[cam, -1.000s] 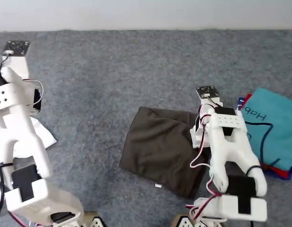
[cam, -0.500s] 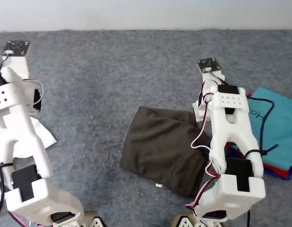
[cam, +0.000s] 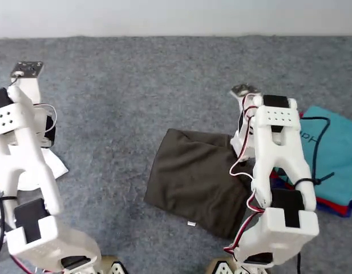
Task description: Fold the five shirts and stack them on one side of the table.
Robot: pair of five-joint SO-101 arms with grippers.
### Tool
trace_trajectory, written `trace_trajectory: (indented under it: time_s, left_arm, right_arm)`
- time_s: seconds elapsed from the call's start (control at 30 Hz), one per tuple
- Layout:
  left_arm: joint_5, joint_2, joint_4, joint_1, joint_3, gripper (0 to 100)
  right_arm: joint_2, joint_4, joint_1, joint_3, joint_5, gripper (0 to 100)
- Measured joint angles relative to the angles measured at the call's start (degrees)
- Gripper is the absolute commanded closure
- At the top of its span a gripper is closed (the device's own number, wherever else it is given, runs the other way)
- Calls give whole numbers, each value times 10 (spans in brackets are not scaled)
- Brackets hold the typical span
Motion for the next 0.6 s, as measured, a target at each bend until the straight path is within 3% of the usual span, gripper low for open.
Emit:
trace_trajectory:
  time_s: [0.33,0.6]
  left_arm:
    - [-1,0,1,0,0,986]
    - [-1,0,1,0,0,986]
  right_arm:
    - [138,-81,17,-45,154,789]
    - [158,-83,49,-223,170,789]
